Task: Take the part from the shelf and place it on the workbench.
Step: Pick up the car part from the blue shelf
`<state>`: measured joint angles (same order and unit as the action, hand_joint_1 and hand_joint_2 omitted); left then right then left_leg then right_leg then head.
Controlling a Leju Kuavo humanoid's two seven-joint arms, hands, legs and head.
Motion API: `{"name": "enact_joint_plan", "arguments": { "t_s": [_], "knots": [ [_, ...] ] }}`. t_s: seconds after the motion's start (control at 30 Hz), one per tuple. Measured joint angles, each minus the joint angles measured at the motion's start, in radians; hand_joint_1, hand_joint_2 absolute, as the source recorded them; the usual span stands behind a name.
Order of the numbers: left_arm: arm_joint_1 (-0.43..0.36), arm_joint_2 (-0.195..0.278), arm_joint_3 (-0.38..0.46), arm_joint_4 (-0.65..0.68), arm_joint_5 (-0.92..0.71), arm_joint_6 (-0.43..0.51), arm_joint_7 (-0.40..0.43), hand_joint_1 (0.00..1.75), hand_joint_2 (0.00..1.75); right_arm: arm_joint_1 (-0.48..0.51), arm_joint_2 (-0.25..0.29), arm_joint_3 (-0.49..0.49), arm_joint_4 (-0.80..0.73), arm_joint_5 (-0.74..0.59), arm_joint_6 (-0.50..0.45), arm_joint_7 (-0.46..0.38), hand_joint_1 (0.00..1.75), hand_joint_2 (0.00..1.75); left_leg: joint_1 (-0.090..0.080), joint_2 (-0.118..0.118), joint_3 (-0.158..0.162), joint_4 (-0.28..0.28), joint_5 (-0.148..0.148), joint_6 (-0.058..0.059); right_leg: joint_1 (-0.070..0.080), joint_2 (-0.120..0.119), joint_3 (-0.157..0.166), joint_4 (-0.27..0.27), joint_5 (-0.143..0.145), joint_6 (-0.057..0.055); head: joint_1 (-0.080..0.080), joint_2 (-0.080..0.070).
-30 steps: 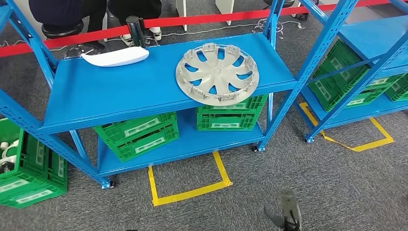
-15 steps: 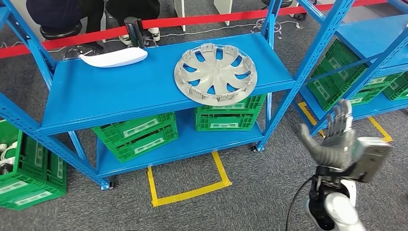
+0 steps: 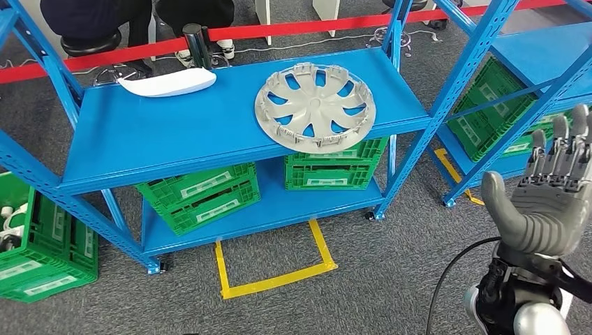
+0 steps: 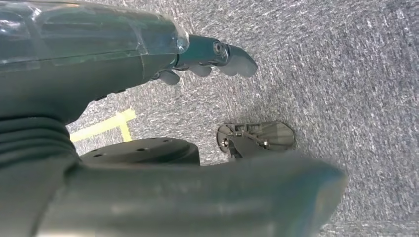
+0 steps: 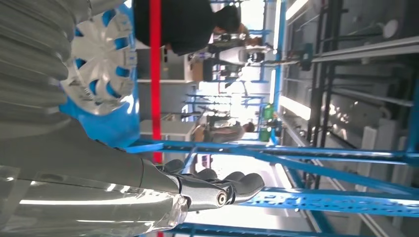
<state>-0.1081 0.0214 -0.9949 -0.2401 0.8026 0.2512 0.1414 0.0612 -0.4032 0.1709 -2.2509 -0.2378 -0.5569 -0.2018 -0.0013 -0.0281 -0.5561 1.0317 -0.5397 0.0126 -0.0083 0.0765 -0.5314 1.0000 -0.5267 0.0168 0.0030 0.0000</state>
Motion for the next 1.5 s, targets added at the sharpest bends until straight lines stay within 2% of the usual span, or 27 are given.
{"name": "enact_joint_plan", "arguments": {
  "t_s": [0.63, 0.8, 0.9, 0.93, 1.0, 1.07, 1.1, 1.13, 1.17, 1.23, 1.27, 1.3, 1.33, 1.43, 1.47, 1.5],
  "knots": [
    [-0.001, 0.001, 0.000, 0.000, -0.004, -0.021, -0.026, 0.00, 0.00, -0.003, 0.001, 0.031, -0.048, -0.003, 0.020, -0.001, 0.00, 1.75, -0.004, 0.002, 0.000, 0.001, 0.000, 0.001, -0.003, 0.000, 0.000, -0.001, 0.000, 0.001, 0.000, 0.000],
    [-0.001, 0.001, 0.000, 0.000, -0.006, -0.022, -0.025, 0.00, 0.00, -0.002, 0.001, 0.040, -0.048, -0.003, 0.019, -0.001, 0.00, 1.75, -0.011, 0.000, 0.000, 0.002, -0.001, 0.008, -0.011, 0.001, 0.000, -0.002, 0.000, 0.011, -0.002, 0.000],
    [-0.002, 0.000, 0.000, 0.000, -0.006, -0.022, -0.025, 0.00, 0.00, -0.001, 0.001, 0.046, -0.049, -0.002, 0.019, -0.001, 0.00, 1.75, -0.010, 0.003, 0.003, -0.005, 0.003, 0.018, -0.013, 0.003, 0.000, -0.006, 0.000, 0.019, -0.004, 0.000],
    [-0.003, 0.000, 0.000, 0.000, -0.007, -0.022, -0.025, 0.00, 0.00, -0.001, 0.001, 0.047, -0.050, -0.002, 0.019, -0.001, 0.00, 1.75, -0.007, 0.006, 0.006, -0.011, 0.005, 0.023, -0.012, -0.005, -0.003, 0.002, -0.005, 0.022, -0.002, 0.000],
    [-0.003, -0.001, 0.000, 0.000, -0.008, -0.022, -0.024, 0.00, 0.00, -0.003, 0.000, 0.047, -0.052, -0.002, 0.019, -0.003, 0.00, 1.75, -0.002, 0.016, 0.014, -0.023, 0.009, 0.030, -0.009, -0.035, -0.036, 0.071, -0.042, 0.027, 0.004, 0.000],
    [-0.002, -0.002, 0.000, 0.000, -0.011, -0.022, -0.021, 0.00, 0.00, 0.003, 0.000, 0.049, -0.051, -0.003, 0.019, -0.006, 0.00, 1.75, -0.002, 0.026, 0.018, -0.025, 0.006, 0.032, -0.009, -0.062, -0.107, 0.205, -0.095, 0.031, 0.010, 0.000],
    [-0.001, -0.002, -0.001, 0.001, -0.014, -0.022, -0.019, 0.00, 0.00, 0.009, 0.000, 0.049, -0.051, -0.006, 0.019, -0.010, 0.00, 1.75, -0.003, 0.031, 0.020, -0.025, 0.004, 0.031, -0.010, -0.067, -0.137, 0.257, -0.106, 0.032, 0.010, 0.000],
    [-0.001, -0.003, -0.001, 0.001, -0.017, -0.021, -0.018, 0.00, 0.00, 0.017, 0.000, 0.049, -0.051, -0.010, 0.020, -0.016, 0.00, 1.75, -0.003, 0.034, 0.024, -0.025, 0.001, 0.030, -0.010, -0.070, -0.153, 0.276, -0.098, 0.032, 0.010, 0.000],
    [-0.001, -0.004, -0.001, 0.002, -0.020, -0.020, -0.017, 0.00, 0.00, 0.024, 0.000, 0.048, -0.051, -0.016, 0.021, -0.022, 0.00, 1.75, -0.003, 0.036, 0.028, -0.025, -0.003, 0.027, -0.010, -0.071, -0.148, 0.255, -0.071, 0.031, 0.011, 0.000],
    [-0.001, -0.006, -0.004, 0.003, -0.027, -0.016, -0.015, 0.00, 0.00, 0.041, -0.001, 0.042, -0.051, -0.028, 0.024, -0.036, 0.00, 1.75, -0.003, 0.038, 0.041, -0.025, -0.013, 0.021, -0.010, -0.074, -0.098, 0.138, 0.006, 0.024, 0.012, 0.000],
    [-0.002, -0.008, -0.006, 0.003, -0.030, -0.014, -0.014, 0.00, 0.00, 0.049, -0.001, 0.037, -0.052, -0.035, 0.027, -0.042, 0.00, 1.75, -0.004, 0.039, 0.045, -0.024, -0.018, 0.016, -0.008, -0.075, -0.071, 0.079, 0.029, 0.020, 0.012, 0.000],
    [-0.003, -0.009, -0.008, 0.003, -0.032, -0.012, -0.013, 0.00, 0.00, 0.056, -0.002, 0.032, -0.052, -0.041, 0.030, -0.047, 0.00, 1.75, -0.006, 0.039, 0.047, -0.023, -0.022, 0.010, -0.006, -0.077, -0.052, 0.039, 0.038, 0.015, 0.012, 0.000],
    [-0.003, -0.010, -0.009, 0.003, -0.034, -0.012, -0.011, 0.00, 0.00, 0.062, -0.003, 0.028, -0.053, -0.046, 0.033, -0.051, 0.00, 1.75, -0.007, 0.040, 0.048, -0.024, -0.025, 0.005, -0.003, -0.077, -0.043, 0.020, 0.034, 0.010, 0.010, 0.000],
    [-0.004, -0.013, -0.010, 0.004, -0.038, -0.011, -0.010, 0.00, 0.00, 0.075, -0.004, 0.016, -0.054, -0.056, 0.038, -0.059, 0.00, 1.75, -0.007, 0.040, 0.051, -0.022, -0.035, -0.013, -0.004, -0.075, -0.035, 0.006, 0.026, -0.004, 0.004, 0.000],
    [-0.005, -0.013, -0.011, 0.004, -0.038, -0.011, -0.010, 0.00, 0.00, 0.076, -0.004, 0.012, -0.055, -0.057, 0.040, -0.060, 0.00, 1.75, -0.006, 0.036, 0.044, -0.003, -0.048, -0.018, -0.006, -0.075, -0.030, 0.002, 0.025, -0.009, 0.001, 0.000],
    [-0.006, -0.013, -0.011, 0.004, -0.038, -0.011, -0.010, 0.00, 0.00, 0.077, -0.004, 0.009, -0.055, -0.059, 0.042, -0.062, 0.00, 1.75, -0.004, 0.032, 0.024, 0.038, -0.069, -0.024, -0.008, -0.076, -0.025, -0.002, 0.024, -0.014, -0.004, 0.000]
  ]
}}
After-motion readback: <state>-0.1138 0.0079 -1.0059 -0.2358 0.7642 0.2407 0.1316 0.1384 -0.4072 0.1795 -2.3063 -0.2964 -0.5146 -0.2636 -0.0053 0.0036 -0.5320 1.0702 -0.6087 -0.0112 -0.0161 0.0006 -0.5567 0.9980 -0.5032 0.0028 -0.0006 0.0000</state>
